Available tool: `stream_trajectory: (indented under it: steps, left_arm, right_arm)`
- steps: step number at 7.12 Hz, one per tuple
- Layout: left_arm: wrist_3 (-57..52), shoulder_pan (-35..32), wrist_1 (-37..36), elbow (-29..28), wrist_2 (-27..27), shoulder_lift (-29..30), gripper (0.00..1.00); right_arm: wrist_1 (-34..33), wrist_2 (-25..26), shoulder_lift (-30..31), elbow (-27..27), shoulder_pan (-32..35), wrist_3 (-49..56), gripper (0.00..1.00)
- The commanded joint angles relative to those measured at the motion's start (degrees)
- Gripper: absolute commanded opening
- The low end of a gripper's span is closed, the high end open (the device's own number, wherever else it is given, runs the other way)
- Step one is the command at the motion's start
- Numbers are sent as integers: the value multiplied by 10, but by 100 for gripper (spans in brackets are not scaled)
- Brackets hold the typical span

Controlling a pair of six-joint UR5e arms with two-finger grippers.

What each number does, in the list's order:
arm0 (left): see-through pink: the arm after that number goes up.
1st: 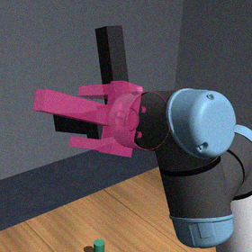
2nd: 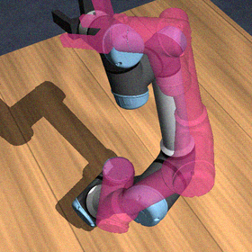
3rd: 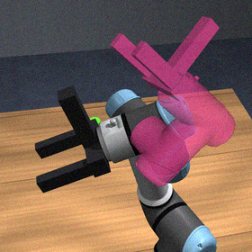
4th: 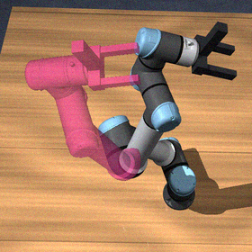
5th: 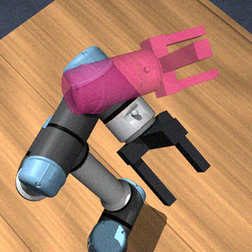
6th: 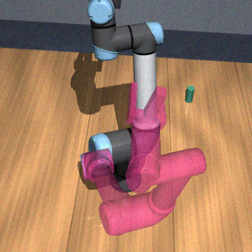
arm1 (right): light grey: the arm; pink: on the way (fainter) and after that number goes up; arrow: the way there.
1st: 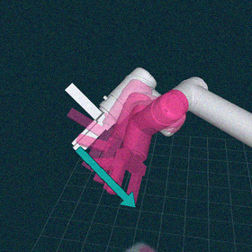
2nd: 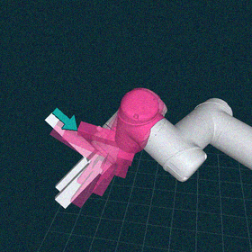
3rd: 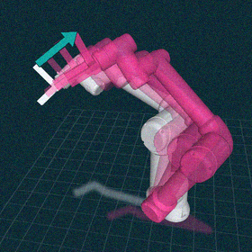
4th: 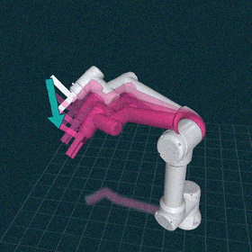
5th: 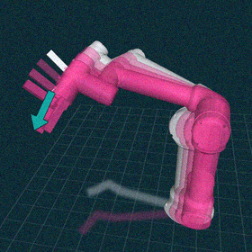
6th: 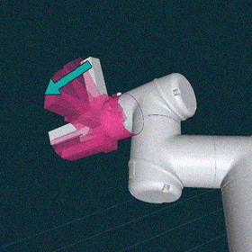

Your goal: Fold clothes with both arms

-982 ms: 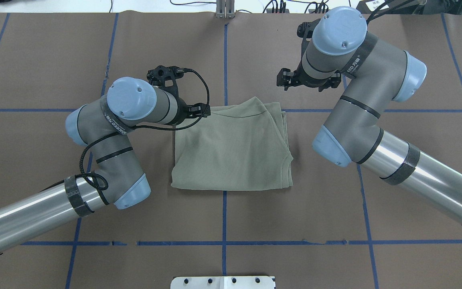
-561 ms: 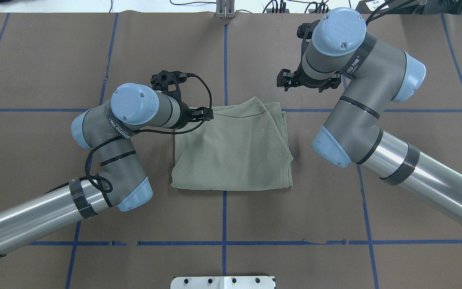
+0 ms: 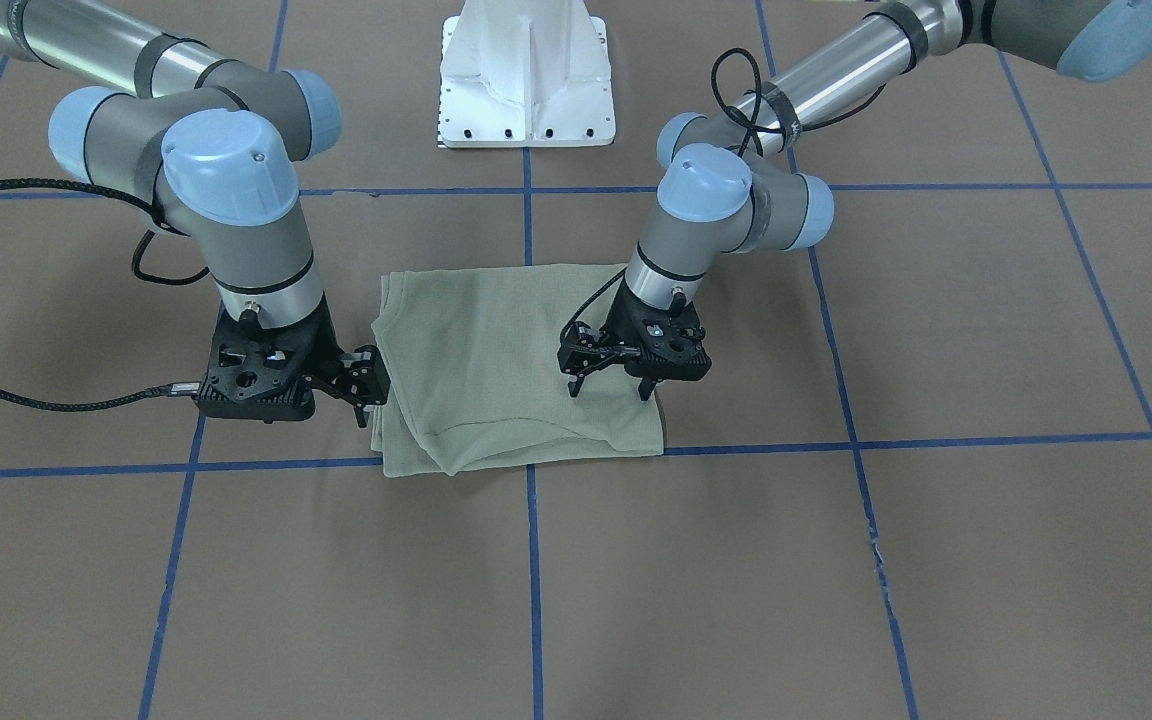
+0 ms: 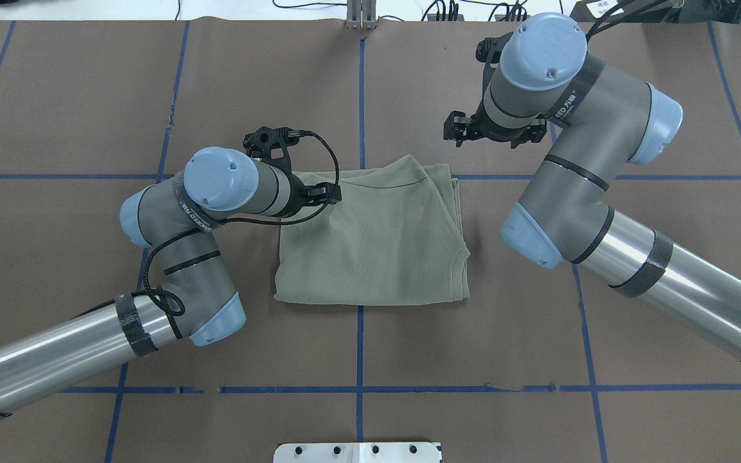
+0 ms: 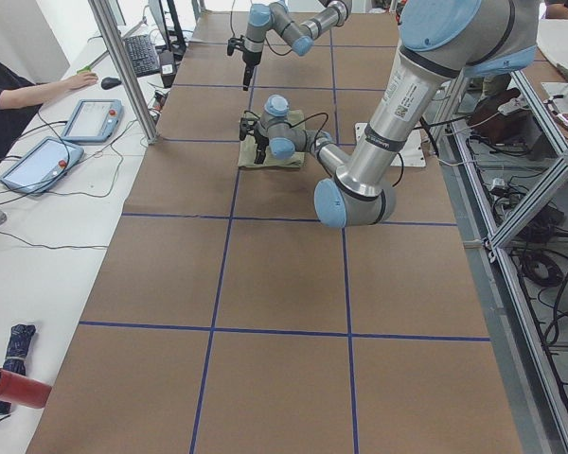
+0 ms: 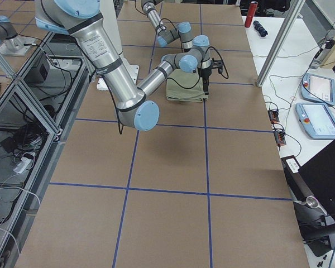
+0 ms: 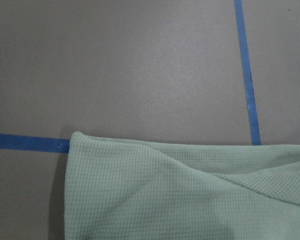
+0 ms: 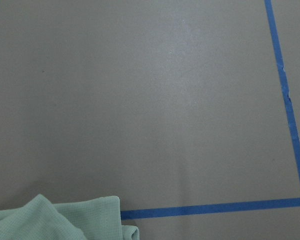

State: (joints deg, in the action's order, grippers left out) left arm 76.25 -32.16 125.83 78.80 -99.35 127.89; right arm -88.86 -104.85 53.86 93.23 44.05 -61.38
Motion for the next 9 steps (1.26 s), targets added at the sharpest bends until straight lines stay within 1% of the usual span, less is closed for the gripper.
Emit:
stream_trajectory:
  steps: [1, 2, 3, 4, 5, 6, 7, 8, 9]
  left_arm:
    - [-7, -3, -4, 5, -2, -1, 100]
    - [-24, -18, -16, 20, -5, -7, 100]
    - [-69, -38, -52, 62, -34, -29, 100]
    - [-120, -66, -97, 132, -63, -66, 100]
    - [-203, -99, -157, 211, -89, -109, 100]
    - [-284, -136, -215, 286, -110, -160, 100]
    - [-350, -176, -249, 339, -132, -207, 100]
    - [-419, -234, -255, 366, -173, -256, 100]
    - [-527, -309, -255, 370, -216, -305, 100]
  right_arm:
    - [0, 0, 1, 1, 1, 3, 100]
    - [-1, -4, 2, 1, 7, 12, 100]
    - [-8, -19, 2, 2, 31, 58, 100]
    - [-9, -70, 20, 2, 68, 129, 100]
    - [-10, -119, 41, 0, 120, 222, 100]
    - [-10, -153, 78, -2, 179, 333, 100]
    - [-19, -188, 115, -4, 241, 445, 100]
    - [-50, -225, 141, -4, 305, 558, 100]
    - [-81, -268, 167, -3, 361, 647, 100]
